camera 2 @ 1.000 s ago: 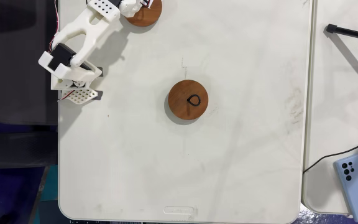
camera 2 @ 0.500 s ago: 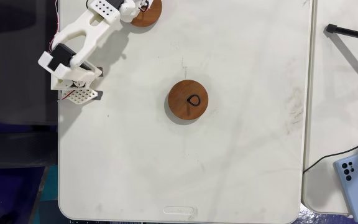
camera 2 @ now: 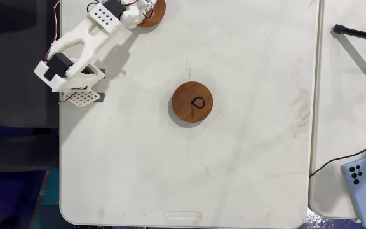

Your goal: Pick the lid with the red cross and place it on the side.

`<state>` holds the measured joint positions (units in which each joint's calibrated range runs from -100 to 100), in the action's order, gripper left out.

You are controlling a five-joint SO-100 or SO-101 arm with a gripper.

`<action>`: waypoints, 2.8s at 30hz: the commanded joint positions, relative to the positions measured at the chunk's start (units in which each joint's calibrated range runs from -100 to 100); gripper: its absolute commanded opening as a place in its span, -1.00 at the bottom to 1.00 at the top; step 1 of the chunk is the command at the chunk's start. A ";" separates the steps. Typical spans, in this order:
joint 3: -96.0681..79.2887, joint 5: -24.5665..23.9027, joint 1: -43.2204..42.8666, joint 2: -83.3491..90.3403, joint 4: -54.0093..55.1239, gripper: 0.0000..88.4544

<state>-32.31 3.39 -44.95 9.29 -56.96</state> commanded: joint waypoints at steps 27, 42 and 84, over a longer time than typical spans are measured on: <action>4.48 5.37 6.02 26.63 -30.47 -0.39; 7.56 8.69 42.33 40.43 -31.15 -0.39; -54.54 10.35 54.48 59.18 1.34 -0.39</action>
<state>-81.21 13.66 8.75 67.97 -59.52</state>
